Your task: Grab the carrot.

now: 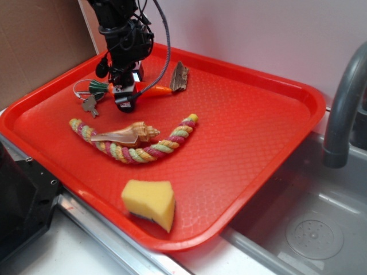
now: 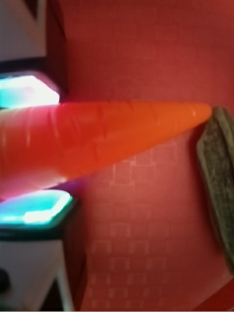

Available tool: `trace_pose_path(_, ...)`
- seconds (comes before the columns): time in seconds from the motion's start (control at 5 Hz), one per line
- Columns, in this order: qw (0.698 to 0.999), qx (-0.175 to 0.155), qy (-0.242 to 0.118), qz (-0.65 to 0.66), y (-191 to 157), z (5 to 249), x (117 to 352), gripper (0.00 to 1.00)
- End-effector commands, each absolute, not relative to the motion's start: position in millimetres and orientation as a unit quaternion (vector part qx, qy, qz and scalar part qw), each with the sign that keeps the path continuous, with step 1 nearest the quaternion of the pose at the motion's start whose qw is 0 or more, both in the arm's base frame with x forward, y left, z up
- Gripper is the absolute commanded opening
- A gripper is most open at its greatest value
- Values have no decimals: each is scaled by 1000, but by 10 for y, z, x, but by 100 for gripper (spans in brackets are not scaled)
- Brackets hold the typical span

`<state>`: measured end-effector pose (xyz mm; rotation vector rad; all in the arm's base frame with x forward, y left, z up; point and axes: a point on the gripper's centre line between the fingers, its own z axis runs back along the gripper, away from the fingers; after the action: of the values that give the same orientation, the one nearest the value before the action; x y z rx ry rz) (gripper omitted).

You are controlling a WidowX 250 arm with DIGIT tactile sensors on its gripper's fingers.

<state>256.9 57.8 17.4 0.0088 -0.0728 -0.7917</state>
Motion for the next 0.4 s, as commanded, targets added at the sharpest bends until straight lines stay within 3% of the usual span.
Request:
trace_pose_path(0.0, 933, 47, -66, -349, 517, 668, 2456, 0)
trace_pose_path(0.2, 955, 118, -61, -266, 312, 1149, 2311, 0)
